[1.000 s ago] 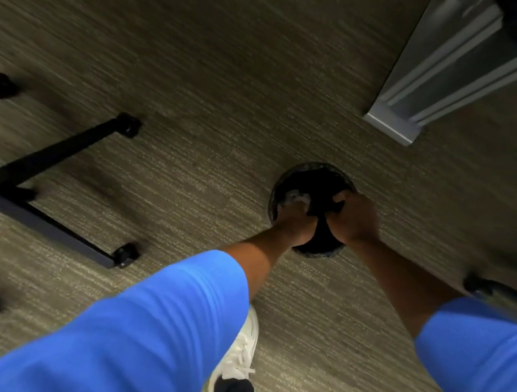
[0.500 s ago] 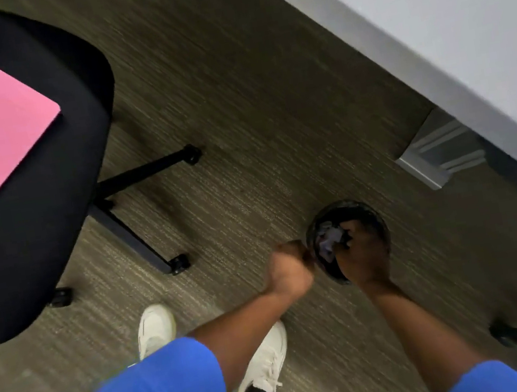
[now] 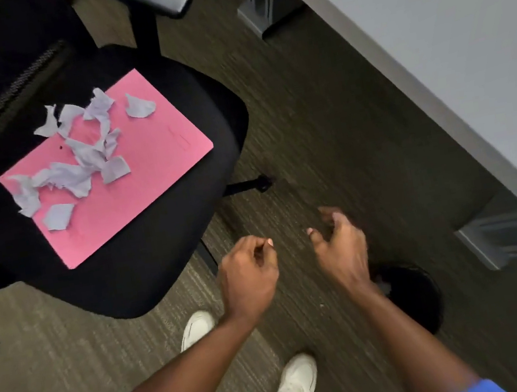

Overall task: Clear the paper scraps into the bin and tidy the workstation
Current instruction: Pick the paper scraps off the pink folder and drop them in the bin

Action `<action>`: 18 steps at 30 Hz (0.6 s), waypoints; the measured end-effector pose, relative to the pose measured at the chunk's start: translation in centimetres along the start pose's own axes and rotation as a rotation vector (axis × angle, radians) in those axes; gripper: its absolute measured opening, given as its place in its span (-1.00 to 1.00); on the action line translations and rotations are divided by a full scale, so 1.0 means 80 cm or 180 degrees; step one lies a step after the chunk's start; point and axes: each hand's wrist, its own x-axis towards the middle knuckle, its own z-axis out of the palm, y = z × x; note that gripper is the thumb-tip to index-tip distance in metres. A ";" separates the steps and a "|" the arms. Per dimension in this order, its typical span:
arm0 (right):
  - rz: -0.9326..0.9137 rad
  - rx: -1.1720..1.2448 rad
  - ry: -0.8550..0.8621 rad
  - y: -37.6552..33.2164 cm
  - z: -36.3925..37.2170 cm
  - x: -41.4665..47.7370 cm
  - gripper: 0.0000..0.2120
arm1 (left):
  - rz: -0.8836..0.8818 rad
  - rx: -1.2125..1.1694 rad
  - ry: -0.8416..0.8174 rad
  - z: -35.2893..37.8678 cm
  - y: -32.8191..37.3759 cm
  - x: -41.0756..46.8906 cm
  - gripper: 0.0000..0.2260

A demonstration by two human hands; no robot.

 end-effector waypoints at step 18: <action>-0.2170 -0.1032 -0.0824 -0.332 0.121 0.062 -0.18 | -0.1449 0.1249 0.1594 -0.271 -0.140 0.189 -0.02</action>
